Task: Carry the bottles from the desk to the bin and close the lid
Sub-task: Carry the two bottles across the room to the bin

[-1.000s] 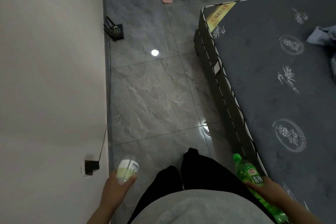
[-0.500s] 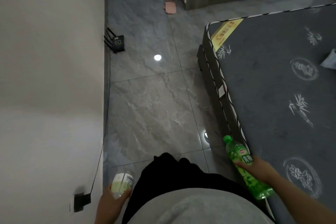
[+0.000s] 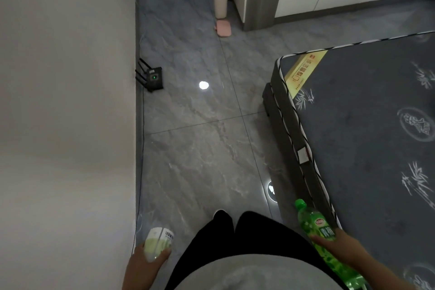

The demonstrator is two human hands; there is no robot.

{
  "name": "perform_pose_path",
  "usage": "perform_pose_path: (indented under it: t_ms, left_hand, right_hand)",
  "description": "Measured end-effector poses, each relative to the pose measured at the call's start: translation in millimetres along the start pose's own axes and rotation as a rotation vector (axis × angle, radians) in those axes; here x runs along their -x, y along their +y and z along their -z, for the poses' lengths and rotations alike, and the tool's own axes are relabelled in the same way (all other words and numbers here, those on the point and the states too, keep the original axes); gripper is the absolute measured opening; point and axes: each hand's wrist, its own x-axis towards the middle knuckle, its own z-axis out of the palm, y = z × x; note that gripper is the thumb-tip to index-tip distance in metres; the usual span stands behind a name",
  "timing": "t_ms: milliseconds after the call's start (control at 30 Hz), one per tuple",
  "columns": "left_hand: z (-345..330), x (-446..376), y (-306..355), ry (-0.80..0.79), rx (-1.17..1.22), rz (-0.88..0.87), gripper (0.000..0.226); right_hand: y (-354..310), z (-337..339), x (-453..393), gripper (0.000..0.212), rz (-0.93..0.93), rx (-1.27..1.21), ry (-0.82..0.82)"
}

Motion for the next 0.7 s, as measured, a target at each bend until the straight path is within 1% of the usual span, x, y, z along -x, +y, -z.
perform_pose_path:
  t_ms: [100, 233, 400, 467, 600, 700]
  left_hand:
    - [11.3, -26.9, 44.2, 0.019, -0.028, -0.076, 0.057]
    - [20.6, -55.8, 99.5, 0.037, 0.012, -0.145, 0.044]
    - [23.0, -89.3, 150.0, 0.046, 0.017, -0.127, 0.040]
    - [22.1, -99.6, 162.4, 0.021, 0.007, -0.065, 0.044]
    - [24.1, -115.3, 185.7, -0.043, 0.034, 0.054, 0.065]
    - [28.9, -124.3, 201.4, -0.044, 0.049, 0.119, 0.067]
  right_hand:
    - [-13.0, 7.7, -4.6, 0.070, -0.026, -0.048, -0.019]
    - [-39.7, 25.5, -16.1, 0.069, -0.062, -0.114, -0.032]
    - [-96.4, 61.9, -52.5, 0.068, -0.059, -0.072, -0.047]
    - [-124.4, 79.7, -68.7, 0.072, -0.029, -0.067, -0.039]
    - [-184.3, 116.9, -97.7, 0.072, 0.046, -0.034, -0.025]
    - [-227.9, 138.6, -111.9, 0.070, 0.085, -0.024, -0.018]
